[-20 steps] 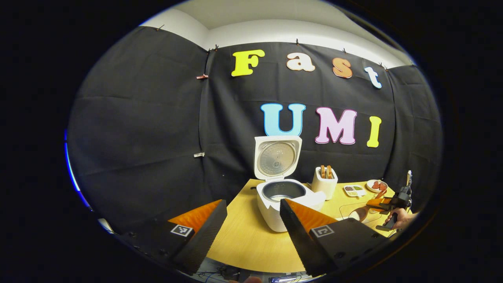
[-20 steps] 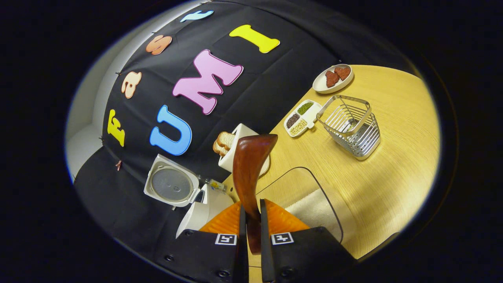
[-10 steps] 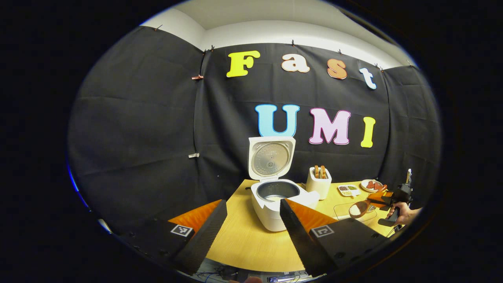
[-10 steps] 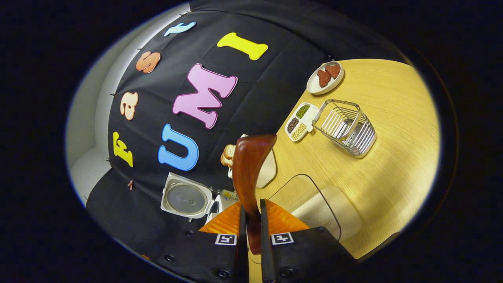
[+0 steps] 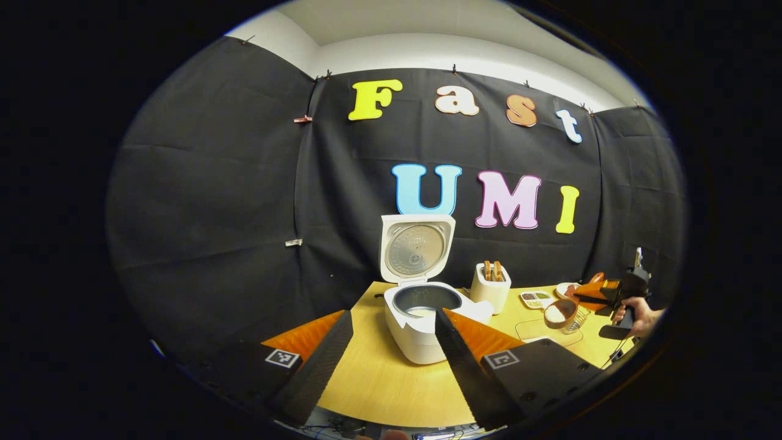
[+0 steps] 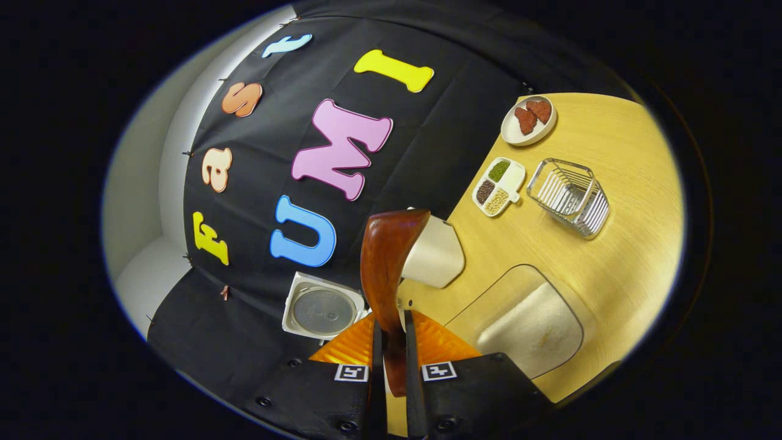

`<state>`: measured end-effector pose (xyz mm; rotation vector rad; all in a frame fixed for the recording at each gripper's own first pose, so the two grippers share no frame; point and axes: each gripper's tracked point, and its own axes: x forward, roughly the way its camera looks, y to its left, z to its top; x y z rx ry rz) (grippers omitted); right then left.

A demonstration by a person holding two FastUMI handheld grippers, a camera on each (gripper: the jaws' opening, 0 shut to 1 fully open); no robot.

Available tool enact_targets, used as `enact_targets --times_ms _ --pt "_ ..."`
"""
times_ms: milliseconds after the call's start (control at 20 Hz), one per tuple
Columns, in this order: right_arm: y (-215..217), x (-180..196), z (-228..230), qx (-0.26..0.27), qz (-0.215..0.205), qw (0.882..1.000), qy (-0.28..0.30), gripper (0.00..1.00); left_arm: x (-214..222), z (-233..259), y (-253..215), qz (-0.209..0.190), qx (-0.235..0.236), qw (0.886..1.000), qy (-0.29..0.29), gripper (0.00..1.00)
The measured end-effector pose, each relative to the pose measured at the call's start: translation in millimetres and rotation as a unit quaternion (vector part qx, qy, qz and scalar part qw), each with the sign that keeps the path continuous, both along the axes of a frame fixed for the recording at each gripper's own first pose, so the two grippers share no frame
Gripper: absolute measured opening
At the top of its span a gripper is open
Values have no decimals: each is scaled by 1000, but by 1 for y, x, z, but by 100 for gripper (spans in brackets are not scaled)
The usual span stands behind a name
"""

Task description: Close the left gripper, press the button to open the rice cooker; take a wooden spoon from the chopstick holder with the right hand, scoop a spoonful of rice and pour it into the rice cooker, then put the wooden spoon back into the chopstick holder.

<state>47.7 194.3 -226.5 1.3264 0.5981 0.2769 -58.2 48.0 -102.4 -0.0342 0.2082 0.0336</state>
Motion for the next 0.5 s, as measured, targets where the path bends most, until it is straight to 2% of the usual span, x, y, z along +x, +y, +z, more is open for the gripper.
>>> enact_targets --times_ms 500 --pt "107 50 114 47 25 997 -52 17 15 -16 18 -1 -26 1000 1 94"
